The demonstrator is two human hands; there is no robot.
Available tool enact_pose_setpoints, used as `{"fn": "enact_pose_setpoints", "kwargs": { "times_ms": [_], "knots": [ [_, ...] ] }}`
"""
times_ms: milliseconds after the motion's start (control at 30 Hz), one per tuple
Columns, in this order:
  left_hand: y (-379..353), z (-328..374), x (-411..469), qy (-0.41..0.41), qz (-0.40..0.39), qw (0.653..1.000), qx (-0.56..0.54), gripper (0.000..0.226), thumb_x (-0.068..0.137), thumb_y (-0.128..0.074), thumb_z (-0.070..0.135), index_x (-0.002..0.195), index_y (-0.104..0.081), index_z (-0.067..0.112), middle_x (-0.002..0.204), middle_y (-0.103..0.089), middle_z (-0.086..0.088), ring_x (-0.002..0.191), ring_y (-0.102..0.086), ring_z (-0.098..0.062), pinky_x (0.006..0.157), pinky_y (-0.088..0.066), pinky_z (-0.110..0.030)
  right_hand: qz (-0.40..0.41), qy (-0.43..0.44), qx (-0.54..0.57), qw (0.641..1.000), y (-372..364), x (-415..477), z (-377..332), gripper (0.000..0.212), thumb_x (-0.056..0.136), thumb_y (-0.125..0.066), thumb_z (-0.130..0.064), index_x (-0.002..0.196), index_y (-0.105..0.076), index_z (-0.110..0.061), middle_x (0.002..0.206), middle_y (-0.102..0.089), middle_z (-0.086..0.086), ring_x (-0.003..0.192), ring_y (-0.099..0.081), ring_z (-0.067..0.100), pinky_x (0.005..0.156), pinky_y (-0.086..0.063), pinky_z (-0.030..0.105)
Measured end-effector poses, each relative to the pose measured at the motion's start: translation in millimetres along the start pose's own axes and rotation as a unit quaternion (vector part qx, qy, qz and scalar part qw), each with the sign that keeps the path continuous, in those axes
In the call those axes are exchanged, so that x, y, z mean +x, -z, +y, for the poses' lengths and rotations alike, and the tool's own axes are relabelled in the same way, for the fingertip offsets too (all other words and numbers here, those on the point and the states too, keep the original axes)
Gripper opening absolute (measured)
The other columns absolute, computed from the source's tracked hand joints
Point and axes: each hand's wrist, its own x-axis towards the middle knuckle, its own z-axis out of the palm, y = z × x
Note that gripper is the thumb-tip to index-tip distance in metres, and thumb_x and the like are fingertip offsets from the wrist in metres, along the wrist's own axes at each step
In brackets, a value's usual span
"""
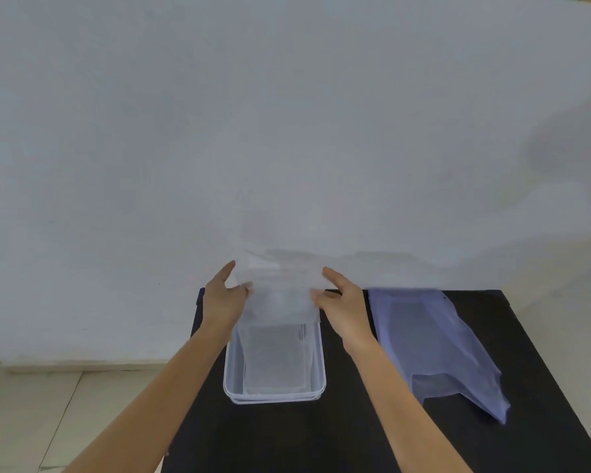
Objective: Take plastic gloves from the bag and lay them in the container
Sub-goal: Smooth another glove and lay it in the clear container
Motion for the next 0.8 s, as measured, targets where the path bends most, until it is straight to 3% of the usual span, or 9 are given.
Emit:
{"fn": "enact_pose_setpoints", "kwargs": {
  "times_ms": [100,167,233,300,367,467,533,667,800],
  "knots": [
    [0.3,-5.0,-0.3,-0.03,0.002,0.999,0.025,0.059,0.089,-0.051,-0.001,0.14,-0.041,0.028,0.097,-0.07,-0.007,0.069,-0.061,-0.001,0.055,-0.045,-0.008,0.009,0.016,-0.019,1.0,-1.0,-1.8,8.1,0.056,0.088,-0.065,-0.008,0.14,-0.049,-0.02,0.092,-0.07,0.003,0.077,-0.059,0.011,0.08,-0.055,0.025],
    [0.5,-14.4,-3.0,-0.045,0.002,0.998,0.048,0.06,0.088,-0.048,-0.003,0.141,-0.042,0.025,0.111,-0.065,-0.008,0.088,-0.064,-0.013,0.064,-0.048,-0.015,-0.002,0.009,-0.051,0.999,-3.5,-4.5,17.9,0.058,0.088,-0.064,-0.009,0.142,-0.046,-0.023,0.091,-0.071,0.003,0.079,-0.065,0.014,0.071,-0.056,0.018],
    [1.0,-25.0,-8.1,-0.047,-0.005,0.996,0.077,0.06,0.088,-0.044,-0.006,0.142,-0.041,0.022,0.123,-0.058,-0.005,0.102,-0.063,-0.018,0.068,-0.049,-0.019,-0.012,-0.006,-0.088,0.996,-5.8,-7.4,28.0,0.059,0.088,-0.062,-0.008,0.142,-0.045,-0.025,0.106,-0.07,0.01,0.084,-0.069,0.012,0.058,-0.051,0.011],
    [1.0,-37.7,-9.8,-0.048,-0.014,0.993,0.11,0.059,0.088,-0.045,-0.007,0.141,-0.042,0.019,0.131,-0.054,-0.004,0.104,-0.063,-0.02,0.066,-0.047,-0.014,-0.028,-0.015,-0.13,0.991,-7.4,-10.5,34.4,0.057,0.087,-0.058,-0.004,0.14,-0.048,-0.022,0.11,-0.068,0.012,0.072,-0.064,0.003,0.05,-0.045,0.006],
    [0.7,-48.9,-11.4,-0.05,-0.024,0.987,0.151,0.058,0.088,-0.044,-0.008,0.141,-0.042,0.016,0.13,-0.055,-0.007,0.095,-0.063,-0.022,0.062,-0.045,-0.008,-0.055,-0.014,-0.167,0.984,-9.5,-13.8,39.0,0.052,0.086,-0.056,0.001,0.133,-0.052,-0.02,0.097,-0.067,0.004,0.059,-0.059,0.001,0.048,-0.041,0.003],
    [-3.1,-58.6,-12.9,-0.054,-0.032,0.98,0.187,0.057,0.087,-0.043,-0.009,0.14,-0.043,0.012,0.129,-0.057,-0.014,0.105,-0.061,-0.029,0.09,-0.053,-0.03,-0.077,-0.004,-0.204,0.976,-13.6,-14.0,46.7,0.046,0.086,-0.054,0.004,0.128,-0.054,-0.016,0.079,-0.058,-0.008,0.059,-0.054,0.004,0.05,-0.041,0.003],
    [-7.1,-62.1,-15.2,-0.058,-0.038,0.974,0.217,0.053,0.09,-0.042,-0.009,0.14,-0.043,0.009,0.139,-0.051,-0.012,0.124,-0.051,-0.032,0.109,-0.039,-0.04,-0.082,-0.001,-0.229,0.97,-16.9,-13.3,50.8,0.045,0.087,-0.053,0.005,0.128,-0.053,-0.013,0.08,-0.056,-0.007,0.063,-0.052,0.004,0.053,-0.042,0.005],
    [-13.5,-67.8,-18.6,-0.065,-0.057,0.955,0.285,0.049,0.093,-0.046,-0.003,0.14,-0.04,0.008,0.144,-0.046,-0.009,0.129,-0.046,-0.03,0.109,-0.034,-0.042,-0.107,-0.01,-0.269,0.957,-25.7,-11.9,58.2,0.042,0.086,-0.051,0.007,0.124,-0.055,-0.01,0.109,-0.061,0.005,0.085,-0.059,0.014,0.072,-0.046,0.016],
    [-17.9,-74.7,-19.3,-0.041,-0.079,0.939,0.332,0.048,0.092,-0.047,-0.003,0.138,-0.041,0.007,0.141,-0.047,-0.01,0.125,-0.05,-0.03,0.106,-0.038,-0.041,-0.125,-0.008,-0.313,0.941,-35.2,-6.8,69.7,0.04,0.084,-0.054,0.006,0.121,-0.057,-0.01,0.118,-0.06,0.008,0.102,-0.061,0.022,0.085,-0.053,0.026]
  ]
}}
